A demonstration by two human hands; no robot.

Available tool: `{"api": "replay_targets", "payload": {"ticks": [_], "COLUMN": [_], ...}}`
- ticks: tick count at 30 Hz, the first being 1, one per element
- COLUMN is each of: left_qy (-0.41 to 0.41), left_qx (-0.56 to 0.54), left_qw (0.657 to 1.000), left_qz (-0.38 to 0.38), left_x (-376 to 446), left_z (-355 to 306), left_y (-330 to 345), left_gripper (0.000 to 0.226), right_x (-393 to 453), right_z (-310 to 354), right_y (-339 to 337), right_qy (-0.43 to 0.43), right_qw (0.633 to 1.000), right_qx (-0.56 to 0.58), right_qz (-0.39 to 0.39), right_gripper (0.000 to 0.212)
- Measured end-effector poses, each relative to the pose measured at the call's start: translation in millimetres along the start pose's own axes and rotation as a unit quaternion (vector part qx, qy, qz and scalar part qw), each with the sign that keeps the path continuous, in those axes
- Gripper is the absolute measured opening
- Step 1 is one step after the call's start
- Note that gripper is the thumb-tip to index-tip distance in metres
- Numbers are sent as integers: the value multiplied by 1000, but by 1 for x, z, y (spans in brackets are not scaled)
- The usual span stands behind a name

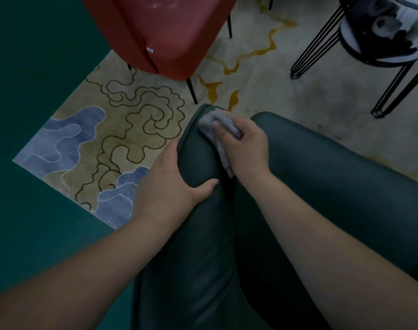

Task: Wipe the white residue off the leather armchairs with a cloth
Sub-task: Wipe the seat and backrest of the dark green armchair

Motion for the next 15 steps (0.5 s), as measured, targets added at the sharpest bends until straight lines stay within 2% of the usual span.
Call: {"api": "replay_targets", "payload": {"ticks": [3, 5, 7, 9, 10, 13, 15], "left_qy": [-1, -1, -1, 1, 2, 1, -1], "left_qx": [6, 10, 11, 12, 10, 3, 0], "left_qw": [1000, 1000, 1000, 1000, 1000, 1000, 1000], "left_qz": [1, 3, 2, 2, 2, 3, 6], "left_x": [-1, -1, 0, 1, 1, -1, -2], "left_z": [-1, -2, -2, -2, -1, -1, -1], "left_y": [0, 0, 0, 1, 1, 0, -1], "left_gripper": [97, 96, 94, 92, 91, 92, 92], "right_x": [26, 25, 10, 1, 5, 27, 33], "right_z": [-12, -7, 8, 13, 10, -16, -23], "right_y": [-15, -13, 1, 13, 11, -9, -17], "right_qy": [95, 99, 45, -38, -42, 86, 110], "right_qw": [994, 992, 997, 999, 999, 995, 992], "right_qx": [2, 37, 55, -8, -30, -17, 6], "right_qz": [-60, -64, -19, 17, 2, -50, -61], "right_gripper": [22, 17, 15, 28, 29, 19, 20]}}
Point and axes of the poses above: each hand's wrist, its own x-axis towards the middle knuckle, its own y-axis out of the palm, z = x × y, the point moved 5 cm from there along x, towards the middle knuckle, and after that the axes turned 13 degrees about -z, right-handed, at the moved point
